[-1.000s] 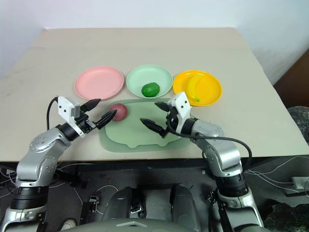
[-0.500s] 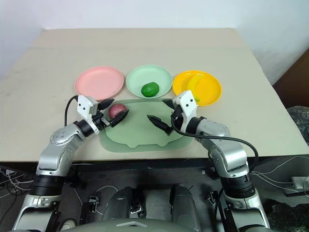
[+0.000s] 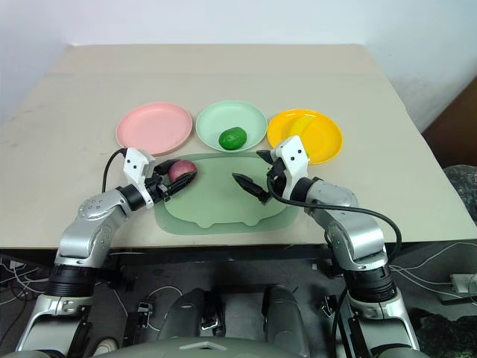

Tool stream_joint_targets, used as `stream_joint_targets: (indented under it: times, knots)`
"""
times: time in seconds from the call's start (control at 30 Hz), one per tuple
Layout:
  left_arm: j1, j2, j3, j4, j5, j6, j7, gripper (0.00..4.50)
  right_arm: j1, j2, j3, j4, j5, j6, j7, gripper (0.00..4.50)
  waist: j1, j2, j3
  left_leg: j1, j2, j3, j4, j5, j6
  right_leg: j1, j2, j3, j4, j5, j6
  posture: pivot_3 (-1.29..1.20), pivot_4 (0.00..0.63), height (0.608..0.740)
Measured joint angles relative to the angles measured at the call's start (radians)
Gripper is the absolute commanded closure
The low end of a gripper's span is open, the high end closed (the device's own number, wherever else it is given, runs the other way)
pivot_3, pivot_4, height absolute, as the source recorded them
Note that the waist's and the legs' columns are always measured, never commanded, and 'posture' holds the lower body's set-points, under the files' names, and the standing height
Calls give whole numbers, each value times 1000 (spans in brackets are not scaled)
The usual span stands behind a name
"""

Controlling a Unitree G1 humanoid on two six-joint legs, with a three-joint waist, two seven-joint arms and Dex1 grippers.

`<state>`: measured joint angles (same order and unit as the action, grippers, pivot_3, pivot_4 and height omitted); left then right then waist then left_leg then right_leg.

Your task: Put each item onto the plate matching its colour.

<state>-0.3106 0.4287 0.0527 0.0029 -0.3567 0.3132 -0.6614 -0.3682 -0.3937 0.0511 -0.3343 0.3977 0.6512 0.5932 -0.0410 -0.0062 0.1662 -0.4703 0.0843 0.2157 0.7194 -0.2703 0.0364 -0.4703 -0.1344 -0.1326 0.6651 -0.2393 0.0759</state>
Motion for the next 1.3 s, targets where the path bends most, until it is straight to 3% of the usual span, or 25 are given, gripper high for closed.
stream_joint_targets:
  times: [0.33,0.53,0.9,0.93,1.03,1.3]
  knots:
    - [-122,-13,164,-4,4,12,261,1760,-2,4,2,8,1,0,1,0,5,-1,0,5,0,-1,0,0,1,6,0,-1,-1,0,0,0,150,695]
    - [-256,-18,179,128,55,94,421,1760,-28,19,18,42,-1,-2,2,0,5,-1,0,7,0,-1,0,-1,1,9,0,-1,-1,0,0,0,150,695]
    - [-292,-40,150,288,96,134,441,1760,-66,25,19,84,-6,-9,1,0,1,-1,0,7,-1,-1,0,-1,1,8,0,-1,0,0,0,0,150,695]
    - [-292,-40,150,289,96,137,437,1044,-66,25,19,84,-7,-9,1,0,1,-1,0,7,-1,-1,0,-1,1,8,0,-1,0,0,0,0,150,695]
    - [-279,-38,148,286,105,138,424,139,-66,25,20,84,-11,-9,0,0,0,-1,0,7,-1,-1,0,-1,1,8,0,-1,0,0,0,0,150,695]
    - [-219,-36,158,137,90,127,373,59,-49,21,19,80,-12,-10,-1,0,1,-1,0,7,0,-1,0,-1,0,8,-1,-1,-1,0,0,0,150,695]
